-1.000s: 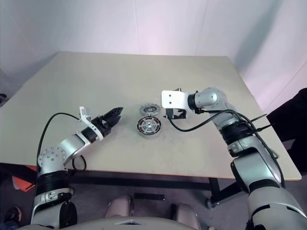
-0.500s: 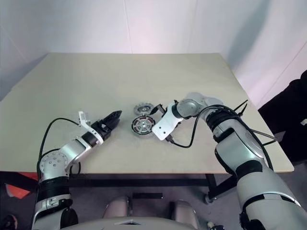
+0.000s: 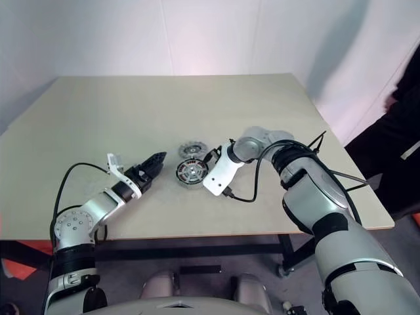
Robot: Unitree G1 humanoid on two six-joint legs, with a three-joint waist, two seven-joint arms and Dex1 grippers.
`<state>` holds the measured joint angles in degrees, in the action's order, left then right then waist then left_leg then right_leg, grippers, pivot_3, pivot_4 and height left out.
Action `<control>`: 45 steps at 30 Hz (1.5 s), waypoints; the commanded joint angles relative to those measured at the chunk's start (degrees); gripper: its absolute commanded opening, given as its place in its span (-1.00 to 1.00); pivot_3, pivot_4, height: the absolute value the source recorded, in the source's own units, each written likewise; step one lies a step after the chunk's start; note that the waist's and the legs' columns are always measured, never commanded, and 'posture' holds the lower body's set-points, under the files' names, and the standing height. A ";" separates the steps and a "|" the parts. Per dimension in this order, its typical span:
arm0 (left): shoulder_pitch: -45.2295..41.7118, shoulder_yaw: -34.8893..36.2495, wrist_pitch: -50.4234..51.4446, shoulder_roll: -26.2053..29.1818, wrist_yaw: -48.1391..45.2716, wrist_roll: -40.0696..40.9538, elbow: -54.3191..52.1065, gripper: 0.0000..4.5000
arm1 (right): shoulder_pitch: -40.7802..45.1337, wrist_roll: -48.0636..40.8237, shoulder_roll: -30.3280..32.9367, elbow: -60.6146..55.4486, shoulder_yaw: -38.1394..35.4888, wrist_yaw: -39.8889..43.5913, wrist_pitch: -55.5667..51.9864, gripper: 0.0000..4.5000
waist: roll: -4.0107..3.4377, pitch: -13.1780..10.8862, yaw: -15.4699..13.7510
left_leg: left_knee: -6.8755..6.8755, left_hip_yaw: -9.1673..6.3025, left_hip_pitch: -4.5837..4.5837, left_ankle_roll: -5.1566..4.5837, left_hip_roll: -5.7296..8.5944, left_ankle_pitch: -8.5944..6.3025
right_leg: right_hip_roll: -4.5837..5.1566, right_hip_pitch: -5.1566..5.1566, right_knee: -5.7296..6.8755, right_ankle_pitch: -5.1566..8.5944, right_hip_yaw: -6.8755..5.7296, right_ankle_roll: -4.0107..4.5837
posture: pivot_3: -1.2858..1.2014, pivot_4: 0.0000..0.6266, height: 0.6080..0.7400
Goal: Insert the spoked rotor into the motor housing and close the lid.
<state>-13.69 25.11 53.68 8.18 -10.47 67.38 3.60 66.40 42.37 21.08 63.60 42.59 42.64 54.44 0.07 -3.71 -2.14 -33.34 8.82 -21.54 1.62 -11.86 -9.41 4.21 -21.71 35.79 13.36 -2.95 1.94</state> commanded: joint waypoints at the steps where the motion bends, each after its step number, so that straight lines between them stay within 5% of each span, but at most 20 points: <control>1: 0.46 0.41 -0.86 -0.06 0.03 0.93 -2.82 0.65 | 1.21 1.58 -0.62 0.81 0.92 -1.79 0.09 -0.03 | -0.01 -0.01 0.01 | 0.00 0.00 0.02 0.00 0.00 0.00 | 0.00 -0.01 0.02 -0.01 0.00 0.01 | 0.03 -1.00 1.00; 11: 1.36 0.31 -1.17 -0.26 0.56 0.91 -3.39 0.65 | 2.92 1.83 -2.40 2.36 0.44 -3.66 -0.96 -0.03 | -0.01 -0.01 -0.05 | 0.00 0.01 -0.05 0.00 0.00 0.00 | -0.01 -0.06 0.01 -0.02 0.02 0.03 | 0.03 -1.00 1.00; 14: 1.34 0.36 -1.20 -0.21 0.62 0.81 -3.34 0.65 | 3.34 1.67 -2.77 2.76 0.34 -3.52 -1.12 -0.29 | -0.01 -0.01 0.00 | 0.01 0.01 -0.04 0.01 -0.01 0.01 | -0.03 -0.12 0.06 -0.02 0.03 0.03 | 0.03 -1.00 1.00; 19: 1.26 0.46 -1.34 -0.02 0.61 0.63 -3.08 0.65 | 3.65 1.05 -2.81 2.74 -0.22 -3.25 -1.06 -0.98 | -0.02 -0.01 -0.05 | 0.00 0.01 -0.05 0.01 -0.01 0.00 | -0.03 -0.14 0.06 -0.02 0.05 0.03 | 0.03 -1.00 1.00; 35: 0.94 -0.62 -2.14 -0.10 0.02 -0.24 -1.95 0.65 | 0.62 -10.96 0.33 -9.99 -5.51 15.45 -4.79 -0.99 | 0.00 -0.02 -0.39 | -0.03 0.01 -0.55 -0.09 0.00 -0.04 | -0.01 -0.47 -0.06 -0.03 0.02 0.05 | 0.03 -1.00 1.00; 45: 1.94 -0.71 -2.06 -0.56 0.23 -0.46 -2.90 0.65 | -3.79 -13.78 -0.30 -18.97 -7.10 20.61 -18.50 -0.99 | 0.01 -0.02 -0.41 | -0.10 0.00 -0.49 -0.09 -0.01 -0.03 | -0.02 -0.42 -0.01 -0.03 0.00 0.05 | 0.03 -1.00 1.00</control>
<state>-11.61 24.47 52.24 7.73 -9.70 66.40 2.24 61.91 30.76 21.22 47.31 38.22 63.72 38.76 0.08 -3.74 -2.56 -33.43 8.82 -22.02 1.54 -11.87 -9.44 4.20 -22.12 35.79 13.33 -2.95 1.99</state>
